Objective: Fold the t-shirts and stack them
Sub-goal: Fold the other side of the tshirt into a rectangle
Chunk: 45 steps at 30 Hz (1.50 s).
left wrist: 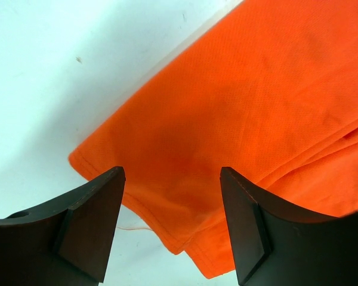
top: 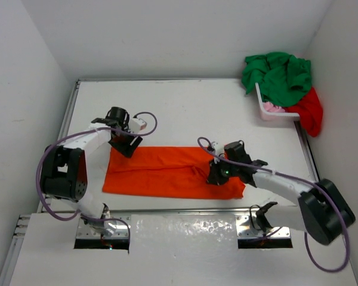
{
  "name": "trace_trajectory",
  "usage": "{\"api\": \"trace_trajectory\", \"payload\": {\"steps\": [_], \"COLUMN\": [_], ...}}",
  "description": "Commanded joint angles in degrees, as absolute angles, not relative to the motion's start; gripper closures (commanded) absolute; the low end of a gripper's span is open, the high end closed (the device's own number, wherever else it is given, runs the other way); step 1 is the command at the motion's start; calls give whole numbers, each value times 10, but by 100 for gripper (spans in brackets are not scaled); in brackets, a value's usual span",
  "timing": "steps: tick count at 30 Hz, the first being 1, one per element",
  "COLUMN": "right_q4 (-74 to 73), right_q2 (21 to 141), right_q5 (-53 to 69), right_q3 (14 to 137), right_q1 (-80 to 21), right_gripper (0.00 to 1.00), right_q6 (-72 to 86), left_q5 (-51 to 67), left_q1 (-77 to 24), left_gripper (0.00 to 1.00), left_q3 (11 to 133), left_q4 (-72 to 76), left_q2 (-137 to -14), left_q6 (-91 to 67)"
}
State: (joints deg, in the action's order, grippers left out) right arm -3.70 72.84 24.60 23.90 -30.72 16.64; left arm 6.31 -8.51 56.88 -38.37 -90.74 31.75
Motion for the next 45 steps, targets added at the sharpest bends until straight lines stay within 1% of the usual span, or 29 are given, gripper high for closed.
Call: {"api": "trace_trajectory", "payload": {"steps": [1,4,6,7,10,13,15,18,22,26,27,29,30,31,36,37,38,39,40,42,43,44,45], "right_q4": [-70,-62,-67,-94,-109,-116,-130,-125,-95,-74,-74,-64,-61,-57,-41,-44,-58,-68,-82,-105,-107,-110,-110], "right_q2": [638,603,624,665,724,743,751,768,803,858,866,884,888,889,861,860,860,860,860,847,822,807,790], "right_q5": [260,197,172,156,122,98,77,76,90,101,101,102,104,106,134,134,133,133,135,143,149,154,159], "right_q3": [274,292,309,322,352,360,371,376,381,388,392,400,403,404,396,395,392,394,396,401,401,403,403], "right_q1": [-309,-308,-307,-308,-311,-316,-320,-327,-341,-349,-352,-360,-363,-366,-372,-372,-372,-372,-372,-367,-363,-355,-330], "right_gripper": [100,100,89,85,86,75,71,68,68,66,69,79,94,100,100,98,90,80,65,54,49,41,38], "right_q6": [131,153,163,161,190,200,186,179,185,194,196,195,196,196,196,193,185,179,172,166,164,170,175], "left_q5": [82,79,79,81,84,83,82,83,82,77,76,75,75,75,76,76,76,75,75,77,78,83,88], "left_q1": [-78,-78,-78,-78,-78,-78,-78,-78,-78,-78,-78,-78,-78,-78,-78,-78,-78,-78,-78,-75,-64,-55,-43], "left_gripper": [37,37,37,37,37,37,37,37,37,37,37,37,37,37,37,37,37,37,37,37,37,36,36], "left_q3": [600,606,609,610,608,601,596,591,590,585,584,583,581,581,580,582,584,586,588,592,595,603,609], "left_q4": [-389,-391,-394,-394,-394,-390,-389,-388,-387,-385,-384,-383,-382,-381,-381,-381,-381,-382,-384,-384,-381,-379,-377], "left_q2": [-875,-882,-888,-889,-883,-874,-872,-873,-875,-873,-873,-871,-871,-869,-870,-870,-871,-872,-872,-868,-867,-864,-864], "left_q6": [329,329,324,323,322,323,324,324,323,325,324,324,325,324,324,324,324,326,326,325,318,316,312]}}
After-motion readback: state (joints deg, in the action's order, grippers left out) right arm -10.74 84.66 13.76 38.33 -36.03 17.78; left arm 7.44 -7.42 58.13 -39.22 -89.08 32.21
